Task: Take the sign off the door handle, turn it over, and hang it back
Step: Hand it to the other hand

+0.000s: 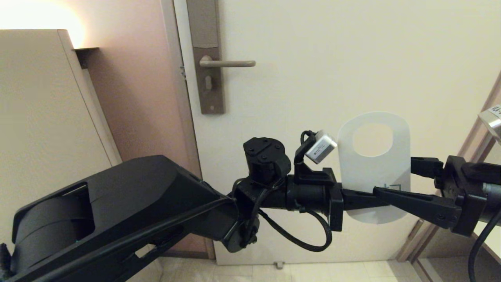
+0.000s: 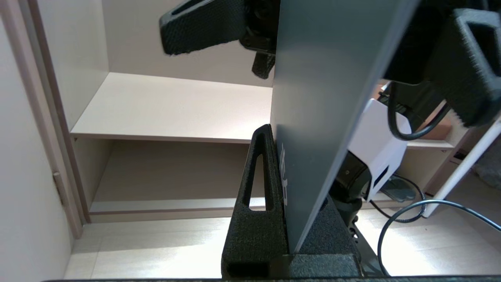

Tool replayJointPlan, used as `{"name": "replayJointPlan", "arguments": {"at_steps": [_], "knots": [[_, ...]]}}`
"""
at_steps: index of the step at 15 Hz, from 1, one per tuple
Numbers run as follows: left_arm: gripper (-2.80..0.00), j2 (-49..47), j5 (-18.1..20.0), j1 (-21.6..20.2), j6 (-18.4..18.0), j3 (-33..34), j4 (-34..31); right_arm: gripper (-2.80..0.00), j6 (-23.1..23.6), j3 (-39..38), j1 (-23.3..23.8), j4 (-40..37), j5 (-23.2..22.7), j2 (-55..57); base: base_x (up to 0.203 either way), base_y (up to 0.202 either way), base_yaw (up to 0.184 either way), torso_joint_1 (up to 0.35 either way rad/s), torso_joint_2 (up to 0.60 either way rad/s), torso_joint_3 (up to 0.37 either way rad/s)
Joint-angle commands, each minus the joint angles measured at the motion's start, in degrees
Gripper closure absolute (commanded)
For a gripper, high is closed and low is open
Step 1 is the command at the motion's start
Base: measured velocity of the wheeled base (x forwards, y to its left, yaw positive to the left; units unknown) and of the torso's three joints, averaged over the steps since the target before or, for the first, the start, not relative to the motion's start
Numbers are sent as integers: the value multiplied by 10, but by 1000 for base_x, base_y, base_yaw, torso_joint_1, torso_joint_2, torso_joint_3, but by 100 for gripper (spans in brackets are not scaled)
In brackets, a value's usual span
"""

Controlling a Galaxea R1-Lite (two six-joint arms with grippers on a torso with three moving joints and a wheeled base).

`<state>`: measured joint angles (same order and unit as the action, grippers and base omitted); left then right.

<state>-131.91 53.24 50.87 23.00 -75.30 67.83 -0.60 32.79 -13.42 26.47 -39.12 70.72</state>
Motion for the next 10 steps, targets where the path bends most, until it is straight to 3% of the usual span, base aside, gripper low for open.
{"name": "replayJointPlan", "arguments": {"at_steps": [1,8,9,10], "knots": [[0,-2,3,1,1,0,4,-280,0,-1,0,2,-3,-1,0,0,0,0,0,0],[0,-4,0,1,0,1,5,-280,0,-5,0,2,-2,1,0,0,0,0,0,0],[0,-4,0,1,1,0,5,0,0,-5,0,2,-2,1,0,0,0,0,0,0],[0,-4,0,1,1,1,5,0,0,-5,0,2,-2,1,0,0,0,0,0,0]]}}
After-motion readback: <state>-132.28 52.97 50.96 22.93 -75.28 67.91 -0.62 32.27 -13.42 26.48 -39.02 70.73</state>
